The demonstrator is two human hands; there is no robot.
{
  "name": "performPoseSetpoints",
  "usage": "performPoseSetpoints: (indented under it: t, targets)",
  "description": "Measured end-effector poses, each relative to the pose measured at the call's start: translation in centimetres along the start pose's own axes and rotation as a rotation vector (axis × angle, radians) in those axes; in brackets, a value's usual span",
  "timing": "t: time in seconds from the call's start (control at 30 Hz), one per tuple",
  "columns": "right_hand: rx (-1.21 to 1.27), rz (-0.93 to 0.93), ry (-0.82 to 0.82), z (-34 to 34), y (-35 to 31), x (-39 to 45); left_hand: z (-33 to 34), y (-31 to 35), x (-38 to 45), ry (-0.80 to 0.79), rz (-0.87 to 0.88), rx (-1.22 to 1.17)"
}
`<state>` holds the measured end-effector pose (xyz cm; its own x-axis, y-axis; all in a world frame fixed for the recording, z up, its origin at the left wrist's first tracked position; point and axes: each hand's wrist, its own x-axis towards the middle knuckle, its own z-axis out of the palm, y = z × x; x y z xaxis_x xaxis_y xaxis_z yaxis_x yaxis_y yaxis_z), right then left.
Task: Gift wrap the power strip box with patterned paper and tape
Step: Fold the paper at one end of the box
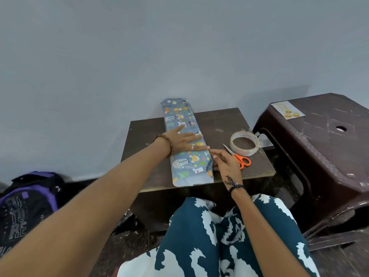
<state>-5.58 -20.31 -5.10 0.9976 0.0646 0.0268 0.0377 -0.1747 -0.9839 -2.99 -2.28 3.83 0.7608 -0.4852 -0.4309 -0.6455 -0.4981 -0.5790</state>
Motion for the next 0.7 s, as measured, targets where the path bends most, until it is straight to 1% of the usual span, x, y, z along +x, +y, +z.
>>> performPoseSetpoints:
  t: [0.07, 0.1, 0.13, 0.2, 0.23, 0.27, 0.33, 0.4, 0.57, 0.7]
  targets:
    - [0.122, 0.051, -0.087, -0.5, -0.6, -0.2, -0.2, 0.7, -0.8, -0.009, -0.133, -0.143]
    - [0.169, 0.067, -0.131, -0.7, -0.7, -0.3, -0.3, 1.2, -1.1, -0.024, -0.188, -0.252]
    - [0.165, 0.059, -0.174, -0.9, -0.8, -0.5, -0.4, 1.7, -1.3, -0.028, -0.246, -0.388]
    - [0.052, 0.037, -0.279, -1.1, -1.0, -1.3, -0.7, 2.6, -1.4, -0.007, -0.351, -0.624]
    - [-0.035, -0.011, -0.332, -1.1, -0.9, -1.7, -0.8, 3.2, -1.3, 0.011, -0.369, -0.717]
    - [-0.137, -0.079, -0.373, -1.1, -0.7, -2.1, -0.9, 3.9, -1.2, 0.037, -0.364, -0.777]
    - [-0.259, -0.147, -0.396, -0.8, -0.2, -2.9, -1.2, 4.8, -1.1, 0.079, -0.329, -0.800]
    - [-0.323, -0.187, -0.333, -0.1, 0.1, -3.4, -1.1, 4.7, -1.3, 0.071, -0.327, -0.805]
    - [-0.550, -0.351, -0.037, 2.5, 0.5, -4.2, -1.1, 4.0, -1.4, 0.011, -0.343, -0.822]
    - [-0.536, -0.367, 0.086, 3.1, 0.3, -4.3, -1.0, 4.2, -0.9, -0.010, -0.334, -0.750]
